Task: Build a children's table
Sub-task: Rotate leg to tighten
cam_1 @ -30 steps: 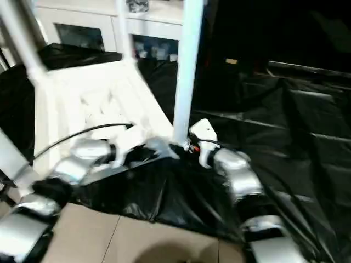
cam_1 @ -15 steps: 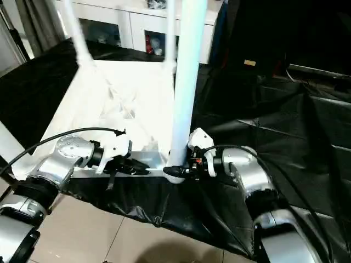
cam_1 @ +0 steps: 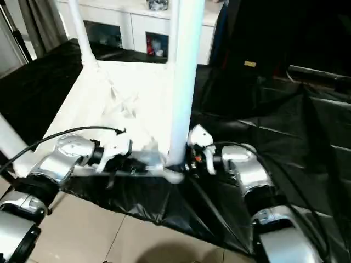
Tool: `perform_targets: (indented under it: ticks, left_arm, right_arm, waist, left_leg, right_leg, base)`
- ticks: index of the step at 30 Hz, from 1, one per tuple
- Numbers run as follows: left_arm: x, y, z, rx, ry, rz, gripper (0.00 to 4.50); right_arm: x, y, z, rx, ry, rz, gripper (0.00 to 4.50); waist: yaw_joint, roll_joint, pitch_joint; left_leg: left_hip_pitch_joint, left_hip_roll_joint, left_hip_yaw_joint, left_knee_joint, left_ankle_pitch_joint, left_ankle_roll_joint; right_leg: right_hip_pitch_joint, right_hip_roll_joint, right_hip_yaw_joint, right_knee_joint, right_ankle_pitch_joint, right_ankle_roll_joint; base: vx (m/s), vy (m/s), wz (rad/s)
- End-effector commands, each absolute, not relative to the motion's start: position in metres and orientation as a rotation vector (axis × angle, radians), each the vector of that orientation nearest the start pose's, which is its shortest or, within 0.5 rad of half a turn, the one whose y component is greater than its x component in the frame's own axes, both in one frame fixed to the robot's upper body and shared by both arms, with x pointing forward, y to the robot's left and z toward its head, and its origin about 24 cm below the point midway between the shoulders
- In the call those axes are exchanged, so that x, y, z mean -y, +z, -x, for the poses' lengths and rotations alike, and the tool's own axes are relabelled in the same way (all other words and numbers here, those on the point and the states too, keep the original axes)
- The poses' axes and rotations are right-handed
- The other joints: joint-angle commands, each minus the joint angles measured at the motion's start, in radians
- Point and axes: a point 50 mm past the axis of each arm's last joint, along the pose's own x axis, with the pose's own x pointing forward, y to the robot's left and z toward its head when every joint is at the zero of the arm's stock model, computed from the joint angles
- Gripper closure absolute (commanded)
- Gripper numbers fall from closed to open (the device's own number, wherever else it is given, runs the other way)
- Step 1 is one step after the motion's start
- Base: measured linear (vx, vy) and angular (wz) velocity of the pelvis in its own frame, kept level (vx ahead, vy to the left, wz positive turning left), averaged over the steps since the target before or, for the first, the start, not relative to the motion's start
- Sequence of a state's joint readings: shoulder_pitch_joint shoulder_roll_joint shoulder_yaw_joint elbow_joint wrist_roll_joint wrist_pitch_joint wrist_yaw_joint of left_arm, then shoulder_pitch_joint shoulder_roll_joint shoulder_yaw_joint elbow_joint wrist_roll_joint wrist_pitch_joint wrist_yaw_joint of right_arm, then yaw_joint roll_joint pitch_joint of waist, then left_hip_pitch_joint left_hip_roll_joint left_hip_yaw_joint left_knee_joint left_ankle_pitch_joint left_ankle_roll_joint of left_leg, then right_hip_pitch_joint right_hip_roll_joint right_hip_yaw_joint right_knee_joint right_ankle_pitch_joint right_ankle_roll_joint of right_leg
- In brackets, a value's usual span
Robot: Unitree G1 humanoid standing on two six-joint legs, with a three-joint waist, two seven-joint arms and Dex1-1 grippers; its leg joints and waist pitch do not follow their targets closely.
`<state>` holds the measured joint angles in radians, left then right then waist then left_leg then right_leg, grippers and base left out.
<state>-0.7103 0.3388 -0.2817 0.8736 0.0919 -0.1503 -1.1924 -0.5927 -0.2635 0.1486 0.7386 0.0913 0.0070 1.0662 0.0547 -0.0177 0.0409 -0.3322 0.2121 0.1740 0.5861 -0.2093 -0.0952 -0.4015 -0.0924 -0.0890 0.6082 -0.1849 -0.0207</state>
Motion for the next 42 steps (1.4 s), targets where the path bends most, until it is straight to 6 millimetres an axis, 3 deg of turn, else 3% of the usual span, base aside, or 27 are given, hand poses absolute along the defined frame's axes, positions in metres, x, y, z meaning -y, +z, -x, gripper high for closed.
perform_targets:
  ticks: [1,3,6,7,8,9,10,11,12,16,19,21,24,28,32,33,37,38,42]
  left_arm:
    - [-0.133,0.042,-0.337,-0.430,-1.216,-0.502,4.50]
    - [-0.130,0.041,-0.338,-0.425,-1.190,-0.503,4.50]
    - [-0.116,0.039,-0.339,-0.414,-1.148,-0.470,4.50]
    - [-0.108,0.038,-0.339,-0.409,-1.131,-0.451,4.50]
    - [-0.108,0.038,-0.339,-0.409,-1.131,-0.451,4.50]
    - [-0.099,0.037,-0.339,-0.400,-1.109,-0.433,4.50]
    - [-0.090,0.036,-0.338,-0.390,-1.094,-0.415,4.50]
    - [-0.090,0.036,-0.338,-0.390,-1.094,-0.415,4.50]
    - [-0.083,0.035,-0.338,-0.384,-1.087,-0.410,4.50]
    - [-0.077,0.034,-0.338,-0.377,-1.094,-0.427,4.50]
    - [-0.078,0.035,-0.338,-0.368,-1.106,-0.437,4.50]
    - [-0.079,0.035,-0.338,-0.366,-1.109,-0.439,4.50]
    - [-0.087,0.035,-0.334,-0.364,-1.173,-0.443,4.50]
    - [-0.098,0.035,-0.328,-0.370,-1.277,-0.466,4.50]
    - [-0.109,0.036,-0.325,-0.389,-1.350,-0.504,4.50]
    - [-0.109,0.036,-0.325,-0.389,-1.350,-0.504,4.50]
    - [-0.116,0.038,-0.323,-0.407,-1.400,-0.514,4.50]
    - [-0.119,0.040,-0.322,-0.413,-1.447,-0.506,4.50]
    - [-0.122,0.041,-0.320,-0.426,-1.498,-0.504,4.50]
  right_arm:
    - [0.128,0.023,-0.323,-0.358,1.018,0.129,2.40]
    - [0.127,0.019,-0.323,-0.363,0.954,0.120,2.44]
    - [0.123,0.009,-0.324,-0.377,0.803,0.084,2.51]
    - [0.118,0.005,-0.325,-0.383,0.716,0.049,2.52]
    - [0.118,0.005,-0.325,-0.383,0.716,0.049,2.53]
    - [0.110,0.002,-0.325,-0.383,0.657,0.032,2.53]
    - [0.097,0.001,-0.325,-0.383,0.609,0.001,2.53]
    - [0.097,0.001,-0.325,-0.383,0.609,0.001,2.53]
    - [0.084,0.001,-0.324,-0.377,0.588,-0.016,2.53]
    - [0.065,0.008,-0.326,-0.335,0.594,-0.009,2.53]
    - [0.073,0.016,-0.332,-0.266,0.580,0.052,1.82]
    - [0.074,0.017,-0.332,-0.261,0.584,0.051,1.80]
    - [0.089,0.023,-0.333,-0.256,0.709,0.029,1.39]
    - [0.102,0.024,-0.326,-0.287,0.910,0.123,1.29]
    - [0.111,0.024,-0.317,-0.326,1.101,0.160,1.29]
    - [0.111,0.024,-0.317,-0.326,1.101,0.160,1.29]
    - [0.118,0.025,-0.312,-0.354,1.208,0.172,1.29]
    - [0.123,0.026,-0.309,-0.385,1.280,0.172,1.54]
    - [0.127,0.027,-0.306,-0.426,1.353,0.174,1.68]
  waist:
    - [-0.004,-0.003,-0.042]
    - [-0.011,-0.004,-0.042]
    - [-0.023,-0.003,-0.042]
    - [-0.028,0.006,-0.042]
    - [-0.030,0.004,-0.042]
    - [-0.031,0.005,-0.043]
    - [-0.032,0.013,-0.042]
    - [-0.035,0.009,-0.042]
    - [-0.036,0.008,-0.043]
    - [-0.047,0.011,-0.044]
    - [-0.052,0.006,-0.045]
    - [-0.051,0.008,-0.045]
    - [-0.050,0.006,-0.046]
    - [-0.048,0.002,-0.053]
    - [-0.046,0.003,-0.061]
    - [-0.043,0.005,-0.061]
    - [-0.031,0.003,-0.058]
    - [-0.027,0.003,-0.057]
    - [-0.010,0.001,-0.054]
  left_leg:
    - [-0.005,0.016,-0.002,-0.077,-0.258,0.013]
    - [-0.008,0.015,-0.006,-0.078,-0.262,0.010]
    - [-0.011,0.012,-0.008,-0.079,-0.277,0.016]
    - [-0.007,0.014,-0.007,-0.080,-0.286,0.011]
    - [-0.008,0.013,-0.009,-0.081,-0.289,0.010]
    - [-0.012,0.010,-0.010,-0.081,-0.292,0.015]
    - [-0.008,0.011,-0.009,-0.081,-0.296,0.012]
    - [-0.007,0.010,-0.009,-0.081,-0.302,0.005]
    - [-0.008,0.010,-0.011,-0.083,-0.306,0.004]
    - [-0.009,0.010,-0.012,-0.085,-0.333,0.011]
    - [-0.012,0.013,-0.011,-0.086,-0.326,0.021]
    - [-0.012,0.013,-0.009,-0.086,-0.318,0.024]
    - [-0.013,0.015,-0.007,-0.085,-0.311,0.036]
    - [-0.024,0.014,-0.004,-0.077,-0.224,0.075]
    - [-0.023,0.016,0.000,-0.067,-0.122,0.114]
    - [-0.018,0.018,0.002,-0.066,-0.110,0.128]
    - [-0.016,0.024,0.006,-0.067,-0.114,0.134]
    - [-0.015,0.026,0.007,-0.068,-0.130,0.127]
    - [-0.011,0.028,0.009,-0.070,-0.155,0.101]
  right_leg:
    - [0.045,-0.057,0.048,-0.098,-0.464,-0.147]
    - [0.043,-0.056,0.047,-0.104,-0.492,-0.121]
    - [0.042,-0.051,0.046,-0.106,-0.499,-0.115]
    - [0.036,-0.051,0.049,-0.109,-0.482,-0.121]
    - [0.037,-0.050,0.047,-0.108,-0.481,-0.121]
    - [0.040,-0.049,0.045,-0.107,-0.481,-0.117]
    - [0.036,-0.048,0.047,-0.108,-0.475,-0.119]
    - [0.034,-0.047,0.047,-0.109,-0.470,-0.122]
    - [0.036,-0.048,0.045,-0.109,-0.475,-0.120]
    - [0.035,-0.046,0.045,-0.110,-0.450,-0.127]
    - [0.038,-0.048,0.047,-0.109,-0.417,-0.142]
    - [0.038,-0.048,0.048,-0.107,-0.397,-0.150]
    - [0.041,-0.047,0.051,-0.103,-0.358,-0.169]
    - [0.054,-0.050,0.053,-0.089,-0.240,-0.206]
    - [0.060,-0.050,0.053,-0.067,-0.062,-0.272]
    - [0.059,-0.049,0.052,-0.065,-0.029,-0.288]
    - [0.060,-0.049,0.049,-0.061,-0.030,-0.298]
    - [0.059,-0.049,0.049,-0.064,-0.062,-0.294]
    - [0.055,-0.052,0.052,-0.068,-0.117,-0.281]
  base:
    - [0.000,0.000,0.00]
    - [0.000,0.000,0.00]
    - [0.000,0.000,0.00]
    - [0.000,0.000,0.00]
    - [0.000,0.000,0.00]
    - [0.000,0.000,0.00]
    - [0.000,0.000,0.00]
    - [0.000,0.000,0.00]
    - [0.000,0.000,0.00]
    - [0.000,0.000,0.00]
    - [0.000,0.000,0.00]
    - [0.000,0.000,0.00]
    - [0.000,0.000,0.00]
    - [0.000,0.000,0.00]
    - [0.000,0.000,0.00]
    - [0.000,0.000,0.00]
    - [0.000,0.000,0.00]
    - [0.000,0.000,0.00]
    - [0.000,0.000,0.00]
